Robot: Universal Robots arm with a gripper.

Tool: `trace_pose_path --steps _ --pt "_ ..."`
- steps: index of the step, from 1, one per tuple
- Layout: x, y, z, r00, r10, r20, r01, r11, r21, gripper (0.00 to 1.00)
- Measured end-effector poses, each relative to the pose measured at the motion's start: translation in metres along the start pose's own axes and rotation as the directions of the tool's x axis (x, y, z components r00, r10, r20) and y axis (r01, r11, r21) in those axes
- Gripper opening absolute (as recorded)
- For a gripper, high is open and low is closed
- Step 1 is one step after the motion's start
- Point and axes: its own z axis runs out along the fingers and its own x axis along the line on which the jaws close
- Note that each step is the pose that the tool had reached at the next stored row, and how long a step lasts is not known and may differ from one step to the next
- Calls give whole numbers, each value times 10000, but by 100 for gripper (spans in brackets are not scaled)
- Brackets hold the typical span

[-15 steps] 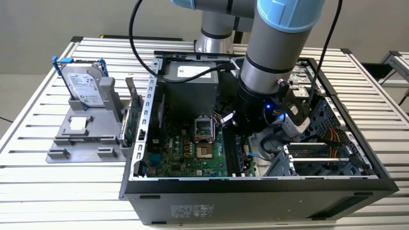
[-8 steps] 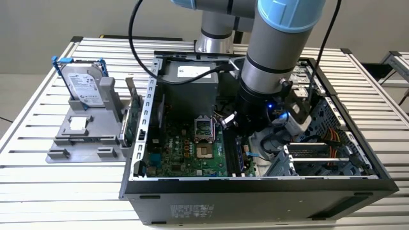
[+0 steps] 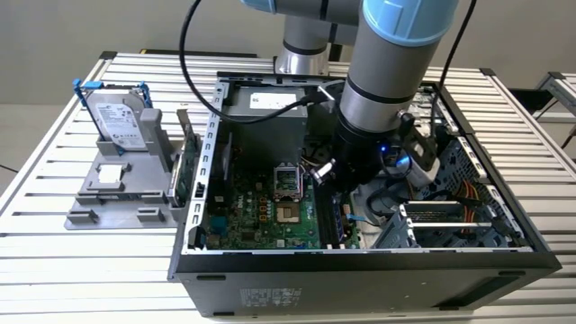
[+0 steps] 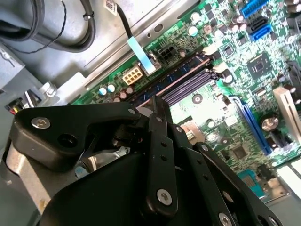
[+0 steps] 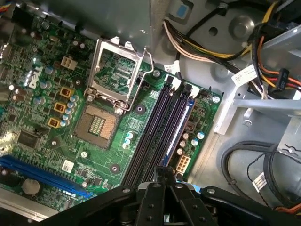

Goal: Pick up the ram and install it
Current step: 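Insert the ram into the slot, then press down the ram until it locks into place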

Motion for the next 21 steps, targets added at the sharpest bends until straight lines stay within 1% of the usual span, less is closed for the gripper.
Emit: trace_pose_path --steps 3,5,6,9,11,15,21 --pt "0 0 1 9994 -346 11 346 9994 -7 0" --pt "1 0 1 9986 -533 25 533 9986 -37 0" --pt "1 0 2 9981 -620 38 620 9981 -62 0" --pt "0 0 2 9966 -816 93 817 9965 -177 0" --pt "0 0 3 9957 -920 110 922 9955 -204 0" --pt "0 0 4 9925 -1216 118 1218 9923 -208 0" --pt "0 0 5 9851 -1717 128 1719 9849 -206 0"
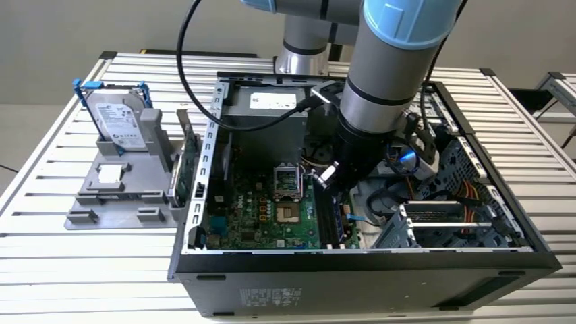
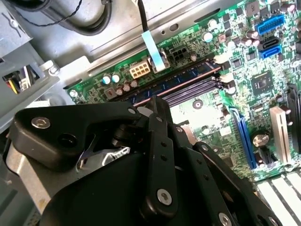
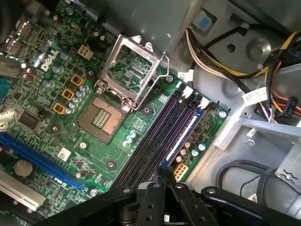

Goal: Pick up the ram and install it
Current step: 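Press down the ram until it locks into place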

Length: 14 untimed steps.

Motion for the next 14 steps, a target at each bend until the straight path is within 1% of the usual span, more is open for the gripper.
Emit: trace_pose_path --steps 7,14 --pt "0 0 0 9984 -562 0 562 9984 -4 0" --pt "0 1 1 9939 -1105 0 1105 9939 -9 0"
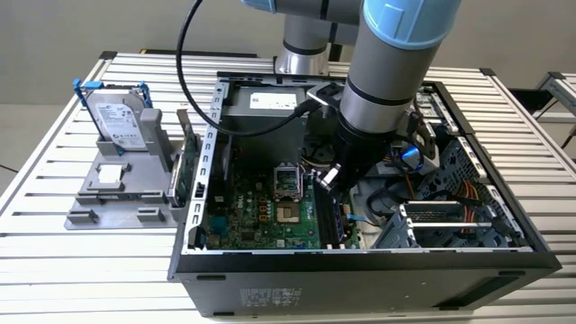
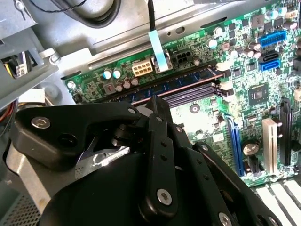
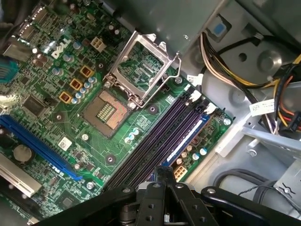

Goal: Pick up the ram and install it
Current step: 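Press down the ram until it locks into place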

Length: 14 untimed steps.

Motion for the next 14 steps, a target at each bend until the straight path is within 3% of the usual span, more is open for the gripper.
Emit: trace_pose_path --steps 8,14 --pt "-2 -1 2 9982 -605 1 605 9982 -6 0" --pt "-3 -2 2 9926 -1211 1 1211 9926 -11 0"
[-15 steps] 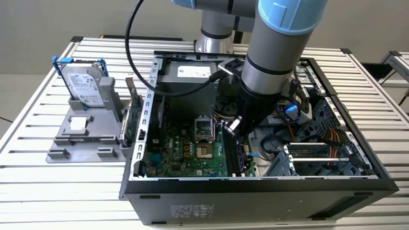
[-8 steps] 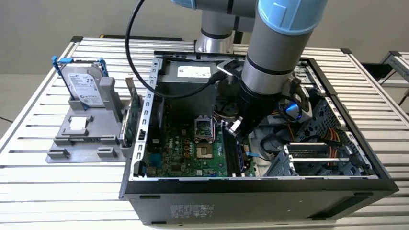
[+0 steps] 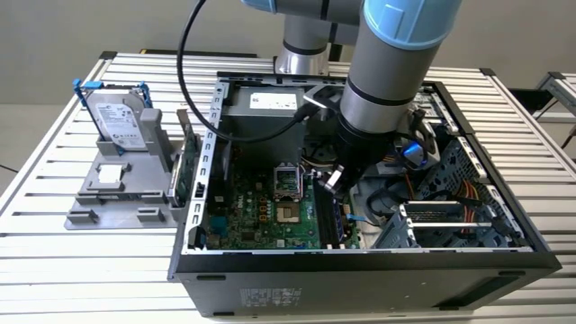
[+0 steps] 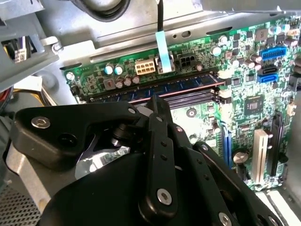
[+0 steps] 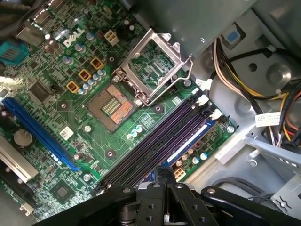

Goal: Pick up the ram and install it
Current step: 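Press down the ram until it locks into place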

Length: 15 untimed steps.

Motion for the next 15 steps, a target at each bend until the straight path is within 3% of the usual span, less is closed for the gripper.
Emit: trace_pose_path --steps 7,15 --pt "0 0 0 9970 -778 1 778 9970 -7 0" --pt "0 0 1 9859 -1672 2 1672 9859 -15 0"
